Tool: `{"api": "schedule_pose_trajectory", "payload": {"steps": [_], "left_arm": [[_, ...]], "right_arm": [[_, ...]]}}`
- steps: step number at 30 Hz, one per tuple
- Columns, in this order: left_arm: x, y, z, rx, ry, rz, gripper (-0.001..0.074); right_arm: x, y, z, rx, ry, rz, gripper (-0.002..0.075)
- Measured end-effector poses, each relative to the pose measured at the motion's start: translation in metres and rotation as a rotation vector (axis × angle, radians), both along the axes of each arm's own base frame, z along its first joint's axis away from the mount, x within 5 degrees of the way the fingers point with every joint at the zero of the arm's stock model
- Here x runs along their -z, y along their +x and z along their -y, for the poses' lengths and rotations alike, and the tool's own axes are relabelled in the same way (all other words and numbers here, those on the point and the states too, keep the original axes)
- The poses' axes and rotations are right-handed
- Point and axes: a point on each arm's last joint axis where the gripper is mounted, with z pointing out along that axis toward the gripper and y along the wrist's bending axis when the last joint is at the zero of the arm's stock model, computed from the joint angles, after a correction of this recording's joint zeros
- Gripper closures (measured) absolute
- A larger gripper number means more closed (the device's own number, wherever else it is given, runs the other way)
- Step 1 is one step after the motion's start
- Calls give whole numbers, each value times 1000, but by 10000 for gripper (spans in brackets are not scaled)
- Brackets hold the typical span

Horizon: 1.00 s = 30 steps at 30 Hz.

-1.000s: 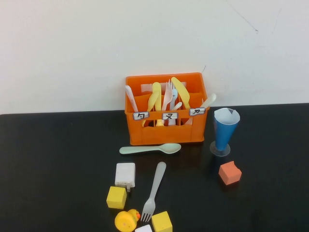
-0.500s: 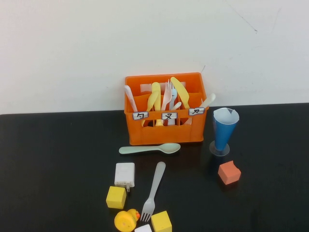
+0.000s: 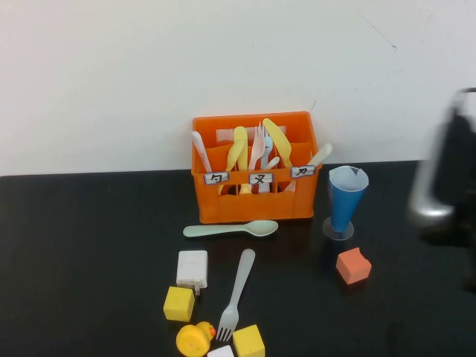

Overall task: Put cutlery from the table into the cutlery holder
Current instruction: Pick up the fork

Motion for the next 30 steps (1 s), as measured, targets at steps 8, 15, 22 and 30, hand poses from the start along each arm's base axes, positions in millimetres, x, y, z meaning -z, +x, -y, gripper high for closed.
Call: {"api": "schedule_pose_trajectory", "payload": {"steps": [8,15,22,30], "left_arm": [[0,0,0,0,0,0,736],[0,0,0,0,0,0,736],[0,0,0,0,0,0,736],[0,0,0,0,0,0,736]], "right_arm": [[26,46,-75,-191,-100,-52,729],[51,73,-126,-235,-125,-128,727],[69,89,-161,-200,-141,-220,701],[97,112,-188,206,-32,-380,407]]}}
